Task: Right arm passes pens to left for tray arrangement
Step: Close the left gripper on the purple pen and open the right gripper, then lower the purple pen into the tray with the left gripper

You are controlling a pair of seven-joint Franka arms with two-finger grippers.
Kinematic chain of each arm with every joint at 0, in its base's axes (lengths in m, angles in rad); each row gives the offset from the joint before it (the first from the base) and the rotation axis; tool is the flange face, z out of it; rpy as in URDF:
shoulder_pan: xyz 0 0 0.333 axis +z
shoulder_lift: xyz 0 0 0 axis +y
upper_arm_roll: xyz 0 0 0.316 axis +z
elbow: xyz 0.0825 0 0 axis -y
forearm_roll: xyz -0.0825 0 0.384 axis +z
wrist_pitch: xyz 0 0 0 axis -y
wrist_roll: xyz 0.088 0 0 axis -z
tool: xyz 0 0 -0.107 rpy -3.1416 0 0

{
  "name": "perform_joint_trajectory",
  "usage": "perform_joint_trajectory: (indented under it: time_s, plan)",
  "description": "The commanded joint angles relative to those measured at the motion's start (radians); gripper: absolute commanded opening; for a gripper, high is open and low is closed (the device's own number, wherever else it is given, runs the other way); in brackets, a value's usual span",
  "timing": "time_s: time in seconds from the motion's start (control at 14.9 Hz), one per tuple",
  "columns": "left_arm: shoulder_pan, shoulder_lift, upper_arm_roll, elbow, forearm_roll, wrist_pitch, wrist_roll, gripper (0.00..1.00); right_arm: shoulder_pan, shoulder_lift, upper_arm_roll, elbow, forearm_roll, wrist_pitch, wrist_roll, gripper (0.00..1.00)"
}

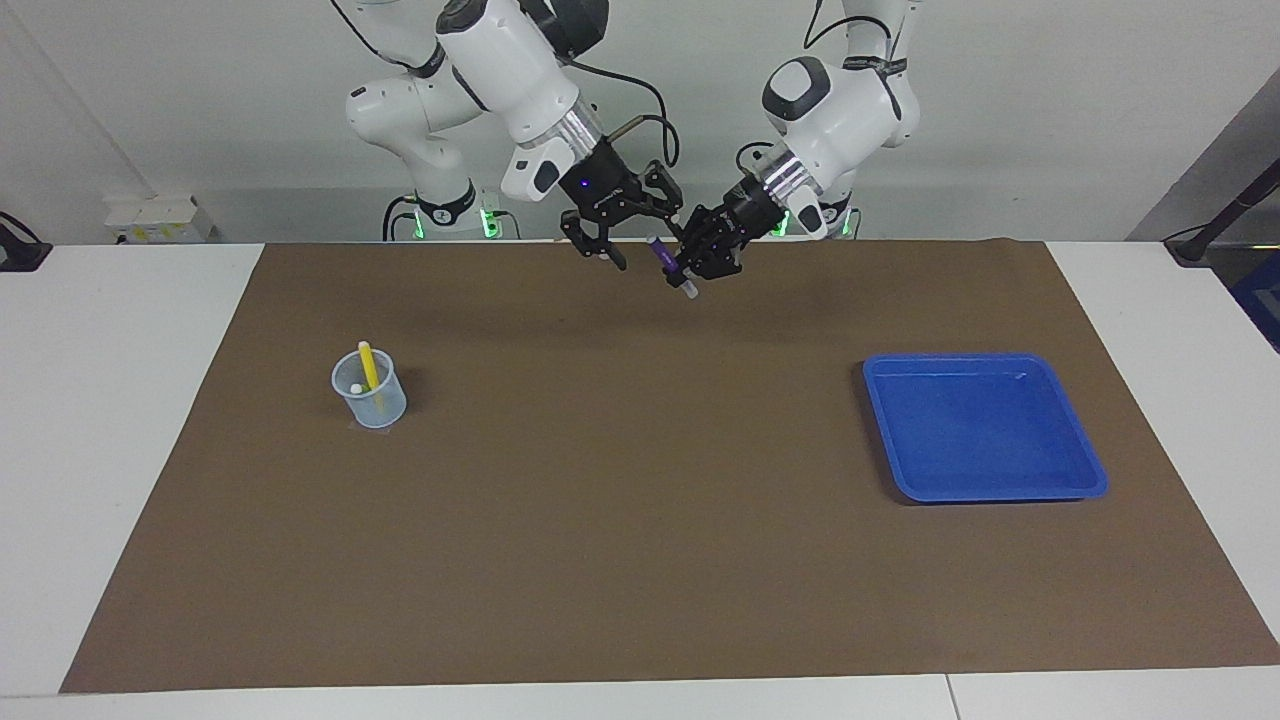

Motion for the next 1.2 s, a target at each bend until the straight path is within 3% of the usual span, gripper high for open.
perform_joint_trajectory:
  time_s: [0.0, 0.33, 0.47, 0.67, 0.94, 1.14]
  plan:
    - [0.080, 0.000, 0.005, 0.048, 0.116, -0.164, 0.055, 0.00, -0.051, -0.007, 0.003, 0.001, -0.110, -0.070, -0.094, 1.00]
    - [0.140, 0.003, 0.005, 0.091, 0.359, -0.374, 0.315, 0.00, -0.186, -0.018, 0.002, -0.005, -0.308, -0.231, -0.242, 1.00]
    - [0.161, 0.002, 0.010, 0.096, 0.449, -0.428, 0.435, 0.00, -0.255, -0.019, 0.002, -0.017, -0.345, -0.241, -0.375, 1.00]
    - [0.240, 0.002, 0.011, 0.109, 0.572, -0.525, 0.663, 0.00, -0.365, -0.018, 0.003, -0.052, -0.432, -0.244, -0.426, 1.00]
    - [0.313, 0.002, 0.011, 0.119, 0.751, -0.568, 0.877, 0.00, -0.462, 0.066, 0.002, -0.058, -0.463, -0.255, -0.437, 1.00]
    - [0.365, 0.002, 0.011, 0.120, 0.883, -0.576, 1.018, 0.00, -0.498, 0.140, 0.002, -0.039, -0.515, -0.226, -0.431, 0.91]
